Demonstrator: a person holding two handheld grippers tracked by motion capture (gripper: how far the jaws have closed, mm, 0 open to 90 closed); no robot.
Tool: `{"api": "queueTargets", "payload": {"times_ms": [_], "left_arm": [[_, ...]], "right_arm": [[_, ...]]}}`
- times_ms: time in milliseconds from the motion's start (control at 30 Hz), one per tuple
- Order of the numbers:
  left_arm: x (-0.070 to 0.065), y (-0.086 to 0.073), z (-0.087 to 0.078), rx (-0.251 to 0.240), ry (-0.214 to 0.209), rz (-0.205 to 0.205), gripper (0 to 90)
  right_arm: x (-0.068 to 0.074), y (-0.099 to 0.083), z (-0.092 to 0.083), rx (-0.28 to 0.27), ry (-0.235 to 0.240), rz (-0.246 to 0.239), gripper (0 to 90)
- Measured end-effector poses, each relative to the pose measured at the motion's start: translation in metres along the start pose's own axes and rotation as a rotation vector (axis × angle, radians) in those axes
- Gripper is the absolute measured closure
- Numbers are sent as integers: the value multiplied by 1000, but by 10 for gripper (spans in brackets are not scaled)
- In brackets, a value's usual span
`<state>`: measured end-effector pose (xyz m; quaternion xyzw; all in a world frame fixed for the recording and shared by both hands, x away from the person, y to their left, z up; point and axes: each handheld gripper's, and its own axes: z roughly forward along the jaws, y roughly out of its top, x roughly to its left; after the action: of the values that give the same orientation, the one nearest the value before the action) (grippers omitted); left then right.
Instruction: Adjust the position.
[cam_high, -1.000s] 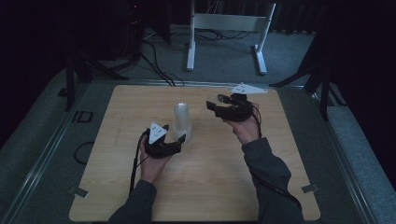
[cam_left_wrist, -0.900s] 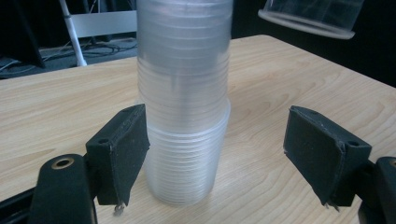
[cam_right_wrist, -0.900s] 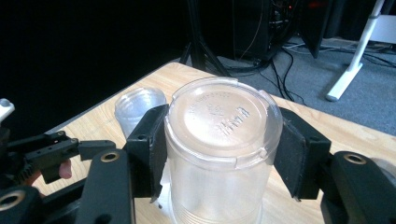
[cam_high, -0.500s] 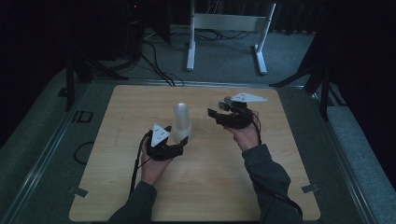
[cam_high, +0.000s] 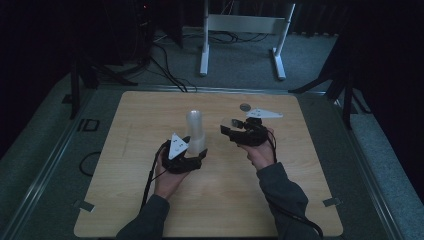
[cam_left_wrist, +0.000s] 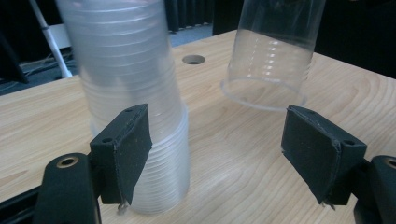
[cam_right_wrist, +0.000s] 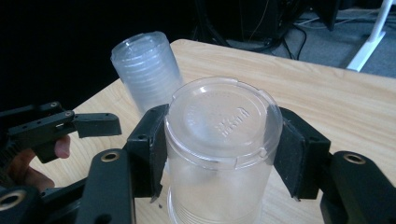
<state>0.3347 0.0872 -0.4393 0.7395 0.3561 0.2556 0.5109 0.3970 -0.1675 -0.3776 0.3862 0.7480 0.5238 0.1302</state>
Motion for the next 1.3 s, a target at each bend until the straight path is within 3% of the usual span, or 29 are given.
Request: {"api": "queueTargets", "payload": {"times_ms": [200, 667, 767, 1300], "left_arm": [[-3, 0, 4, 10, -8, 25, 268], [-4, 3, 5, -2, -18, 30, 276], [-5, 3, 5, -7, -30, 31, 276], [-13, 3, 8, -19, -79, 54, 276]], "right_arm": [[-1, -7, 2, 9, 8, 18, 414], [-4, -23, 6, 15, 34, 79, 414], [-4, -27, 6, 10, 59, 103, 414], [-1, -36, 9, 24, 73, 107, 415]]}}
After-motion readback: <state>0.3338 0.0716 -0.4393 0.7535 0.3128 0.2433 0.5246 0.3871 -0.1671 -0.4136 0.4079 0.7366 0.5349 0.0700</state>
